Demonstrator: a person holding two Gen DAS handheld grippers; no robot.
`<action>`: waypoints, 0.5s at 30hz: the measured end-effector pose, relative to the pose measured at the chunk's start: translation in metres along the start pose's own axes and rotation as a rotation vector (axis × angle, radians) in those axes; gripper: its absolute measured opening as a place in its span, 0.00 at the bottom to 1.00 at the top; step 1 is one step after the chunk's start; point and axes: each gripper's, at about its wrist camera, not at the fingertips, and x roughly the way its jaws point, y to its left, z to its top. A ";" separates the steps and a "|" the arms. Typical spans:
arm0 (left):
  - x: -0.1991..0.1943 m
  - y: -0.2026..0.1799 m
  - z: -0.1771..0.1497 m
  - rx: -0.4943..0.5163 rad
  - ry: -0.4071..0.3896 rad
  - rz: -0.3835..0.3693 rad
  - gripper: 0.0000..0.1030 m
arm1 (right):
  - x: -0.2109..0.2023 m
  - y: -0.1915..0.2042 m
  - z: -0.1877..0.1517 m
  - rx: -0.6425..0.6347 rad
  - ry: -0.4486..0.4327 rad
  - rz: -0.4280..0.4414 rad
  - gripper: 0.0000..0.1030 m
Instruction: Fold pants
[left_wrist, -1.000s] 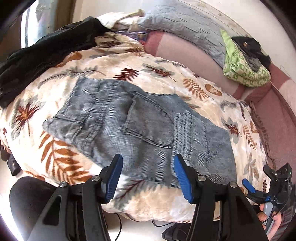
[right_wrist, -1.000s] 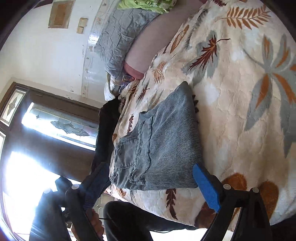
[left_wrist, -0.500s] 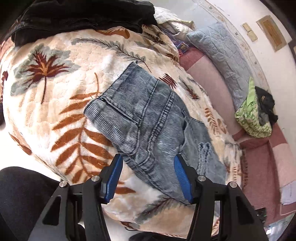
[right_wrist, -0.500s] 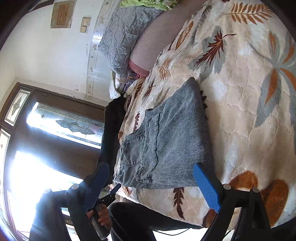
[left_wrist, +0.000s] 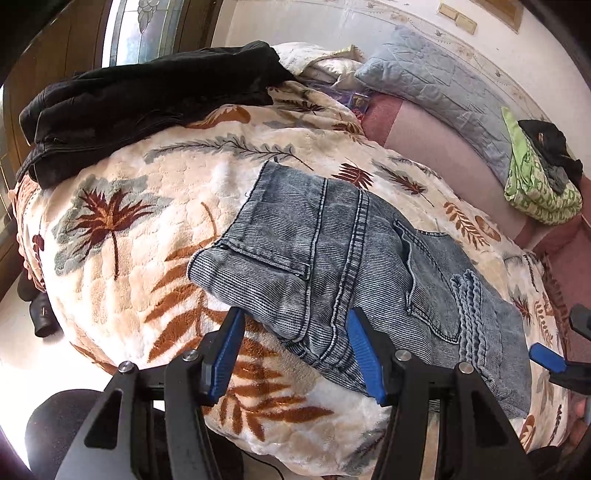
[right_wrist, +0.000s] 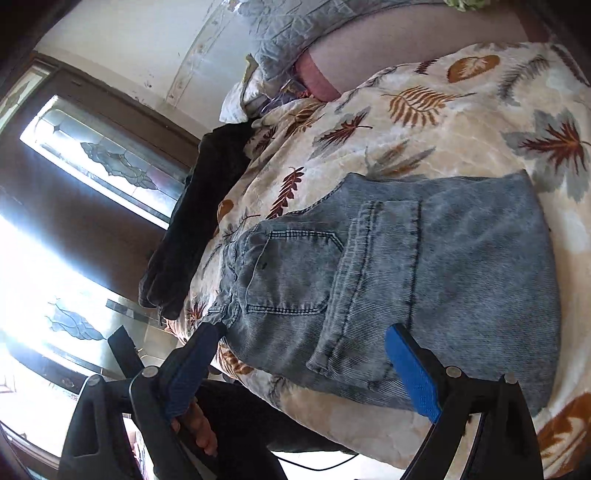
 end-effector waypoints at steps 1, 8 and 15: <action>0.000 0.002 0.000 -0.002 -0.002 -0.009 0.58 | 0.012 0.004 0.007 0.009 0.018 0.004 0.91; 0.005 0.011 -0.002 -0.033 0.016 -0.044 0.61 | 0.083 0.024 0.047 0.075 0.094 -0.064 0.91; 0.006 0.014 0.000 -0.057 0.024 -0.062 0.61 | 0.161 0.019 0.060 0.068 0.272 -0.171 1.00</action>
